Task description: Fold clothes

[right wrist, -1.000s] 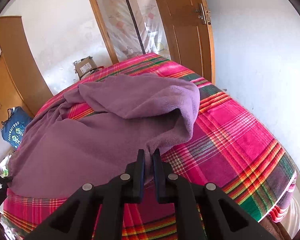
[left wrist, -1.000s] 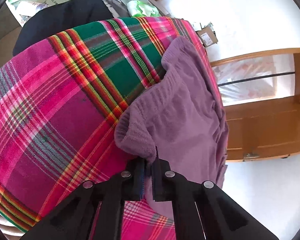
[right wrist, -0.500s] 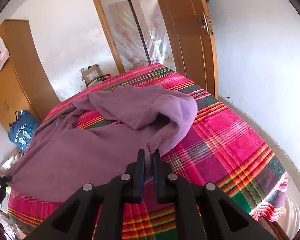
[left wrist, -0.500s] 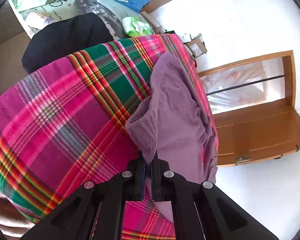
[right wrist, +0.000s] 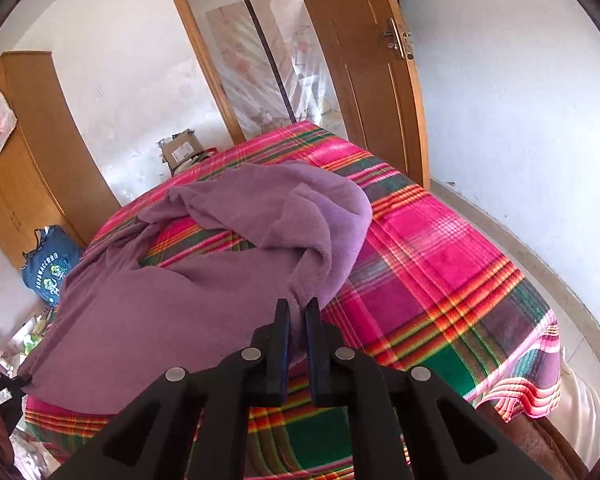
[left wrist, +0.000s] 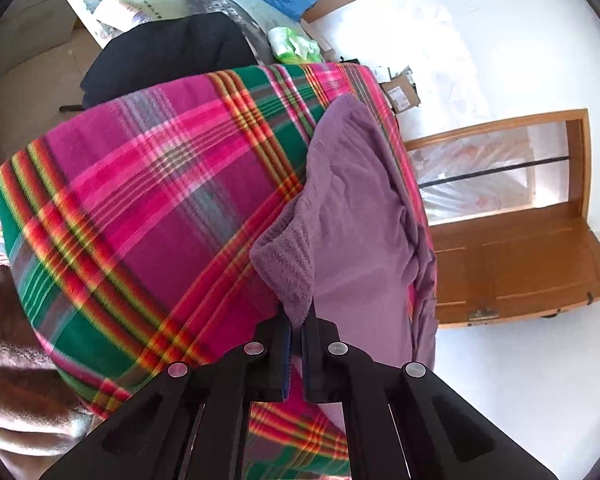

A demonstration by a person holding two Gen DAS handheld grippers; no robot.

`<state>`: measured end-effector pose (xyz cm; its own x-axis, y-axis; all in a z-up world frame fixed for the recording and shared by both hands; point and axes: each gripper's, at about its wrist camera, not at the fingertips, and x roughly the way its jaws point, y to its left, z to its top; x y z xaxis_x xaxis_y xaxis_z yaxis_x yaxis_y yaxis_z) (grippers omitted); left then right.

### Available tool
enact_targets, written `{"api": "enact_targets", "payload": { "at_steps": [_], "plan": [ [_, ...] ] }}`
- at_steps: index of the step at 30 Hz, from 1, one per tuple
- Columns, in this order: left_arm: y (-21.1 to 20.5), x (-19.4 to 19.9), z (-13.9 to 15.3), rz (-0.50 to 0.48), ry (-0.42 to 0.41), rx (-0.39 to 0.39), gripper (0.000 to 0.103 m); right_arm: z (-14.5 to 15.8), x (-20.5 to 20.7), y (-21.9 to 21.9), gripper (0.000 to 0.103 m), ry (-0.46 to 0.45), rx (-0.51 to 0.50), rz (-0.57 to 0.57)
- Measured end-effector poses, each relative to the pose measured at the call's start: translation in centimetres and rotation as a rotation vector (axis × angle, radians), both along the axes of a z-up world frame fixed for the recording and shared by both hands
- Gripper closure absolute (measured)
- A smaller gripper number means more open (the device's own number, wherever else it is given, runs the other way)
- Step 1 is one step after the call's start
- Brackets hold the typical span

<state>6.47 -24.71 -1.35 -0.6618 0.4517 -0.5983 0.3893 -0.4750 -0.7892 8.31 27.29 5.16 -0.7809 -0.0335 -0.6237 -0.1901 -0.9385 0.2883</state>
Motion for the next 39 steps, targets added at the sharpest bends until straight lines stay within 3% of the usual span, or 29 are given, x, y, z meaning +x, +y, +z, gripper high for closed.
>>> {"api": "enact_targets", "payload": {
  "at_steps": [17, 26, 30, 35, 39],
  "plan": [
    [-0.3, 0.7, -1.8, 0.007, -0.033, -0.014, 0.100, -3.2, -1.1, 0.4, 0.094, -0.099, 0.013, -0.006],
    [-0.7, 1.0, -2.7, -0.002, -0.054, 0.027, 0.098, -3.3, -1.1, 0.7, 0.091, -0.137, 0.052, 0.015],
    [-1.2, 1.6, -2.3, 0.001, -0.055, 0.029, 0.086, -3.1, -0.9, 0.8, 0.080, -0.147, 0.082, 0.028],
    [-1.8, 2.8, -0.6, 0.039, -0.046, -0.076, 0.061, -2.7, -0.2, 1.1, 0.075, -0.152, 0.129, 0.060],
    [-1.8, 3.1, 0.9, 0.030, -0.020, -0.158, 0.059, -1.6, 0.7, 1.5, 0.073, -0.128, 0.201, 0.046]
  ]
}}
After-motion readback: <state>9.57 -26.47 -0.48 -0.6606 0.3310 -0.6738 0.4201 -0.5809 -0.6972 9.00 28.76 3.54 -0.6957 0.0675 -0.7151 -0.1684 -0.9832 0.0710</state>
